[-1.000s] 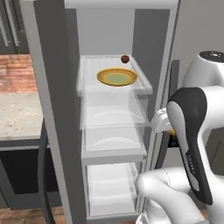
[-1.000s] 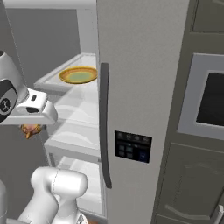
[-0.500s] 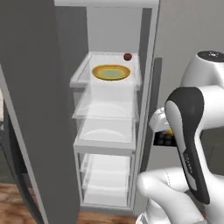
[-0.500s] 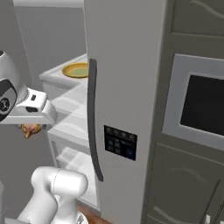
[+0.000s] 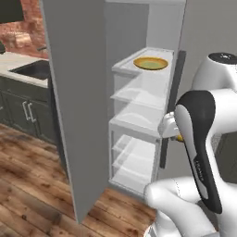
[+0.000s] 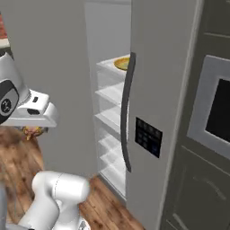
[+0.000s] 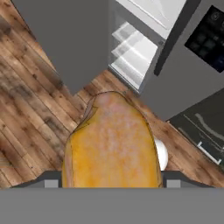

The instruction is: Retrieve the chicken drumstick from the fridge and place it on the saucepan with marinade on the stove.

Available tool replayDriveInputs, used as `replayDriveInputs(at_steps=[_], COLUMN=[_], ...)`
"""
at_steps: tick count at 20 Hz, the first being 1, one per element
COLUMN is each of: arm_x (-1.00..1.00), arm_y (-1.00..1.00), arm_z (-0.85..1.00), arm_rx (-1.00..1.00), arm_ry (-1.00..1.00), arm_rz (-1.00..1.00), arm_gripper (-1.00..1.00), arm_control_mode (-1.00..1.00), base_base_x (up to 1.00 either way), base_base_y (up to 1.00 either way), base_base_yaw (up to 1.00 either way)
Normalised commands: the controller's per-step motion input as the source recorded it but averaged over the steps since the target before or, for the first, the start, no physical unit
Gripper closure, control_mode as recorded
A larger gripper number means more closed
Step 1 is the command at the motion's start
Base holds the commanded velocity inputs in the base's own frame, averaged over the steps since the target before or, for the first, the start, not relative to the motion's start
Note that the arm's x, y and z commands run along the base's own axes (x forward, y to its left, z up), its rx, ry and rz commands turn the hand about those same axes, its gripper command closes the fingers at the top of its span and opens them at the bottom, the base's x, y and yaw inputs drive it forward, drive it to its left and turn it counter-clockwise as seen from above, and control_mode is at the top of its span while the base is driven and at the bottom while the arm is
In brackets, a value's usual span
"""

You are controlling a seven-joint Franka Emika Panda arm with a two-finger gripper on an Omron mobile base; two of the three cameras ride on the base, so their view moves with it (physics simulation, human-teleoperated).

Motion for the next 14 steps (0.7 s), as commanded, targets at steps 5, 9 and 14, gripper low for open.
replayDriveInputs(at_steps=[5,9,14], arm_x=[0.0,0.0,0.0], arm_y=[0.0,0.0,0.0], arm_z=[0.0,0.0,0.0], arm_rx=[0.0,0.0,0.0], arm_ry=[0.0,0.0,0.0], arm_rz=[0.0,0.0,0.0], arm_gripper=[1.0,1.0,1.0], arm_control_mode=[1.0,1.0,1.0], base_base_x=[-0.45,-0.24,-0.17], base_base_y=[0.0,-0.11,-0.04], base_base_yaw=[0.95,1.0,1.0])
